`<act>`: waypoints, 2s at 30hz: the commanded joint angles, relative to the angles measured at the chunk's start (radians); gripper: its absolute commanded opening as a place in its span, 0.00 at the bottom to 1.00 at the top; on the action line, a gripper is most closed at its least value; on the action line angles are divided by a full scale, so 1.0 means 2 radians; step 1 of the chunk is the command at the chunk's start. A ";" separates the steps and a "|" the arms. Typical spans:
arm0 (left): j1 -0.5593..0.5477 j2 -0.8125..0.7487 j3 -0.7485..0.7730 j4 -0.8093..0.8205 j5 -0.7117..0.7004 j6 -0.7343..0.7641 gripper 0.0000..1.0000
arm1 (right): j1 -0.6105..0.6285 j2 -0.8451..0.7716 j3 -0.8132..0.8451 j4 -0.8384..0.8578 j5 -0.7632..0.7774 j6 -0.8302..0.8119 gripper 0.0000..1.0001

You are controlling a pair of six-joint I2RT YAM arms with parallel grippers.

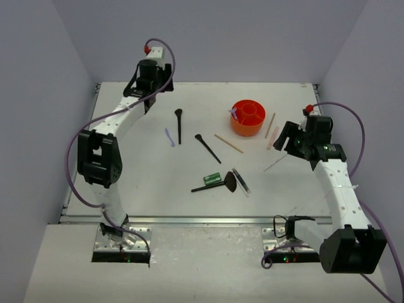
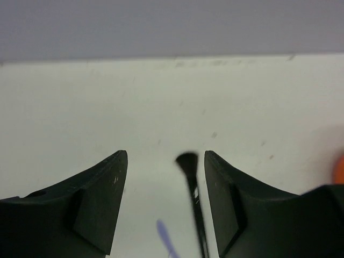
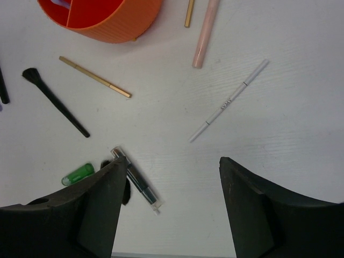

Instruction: Organize the makeup

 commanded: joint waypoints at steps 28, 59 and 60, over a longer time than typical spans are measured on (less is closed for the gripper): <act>-0.023 0.073 -0.150 -0.150 -0.038 -0.058 0.50 | 0.002 0.006 -0.031 0.003 0.005 0.013 0.69; 0.003 0.098 0.143 -0.031 0.151 -0.084 0.00 | -0.005 0.016 -0.015 0.009 -0.006 -0.003 0.79; -0.011 0.103 0.156 0.010 0.163 -0.081 0.00 | -0.005 0.021 -0.013 0.009 -0.009 -0.002 0.79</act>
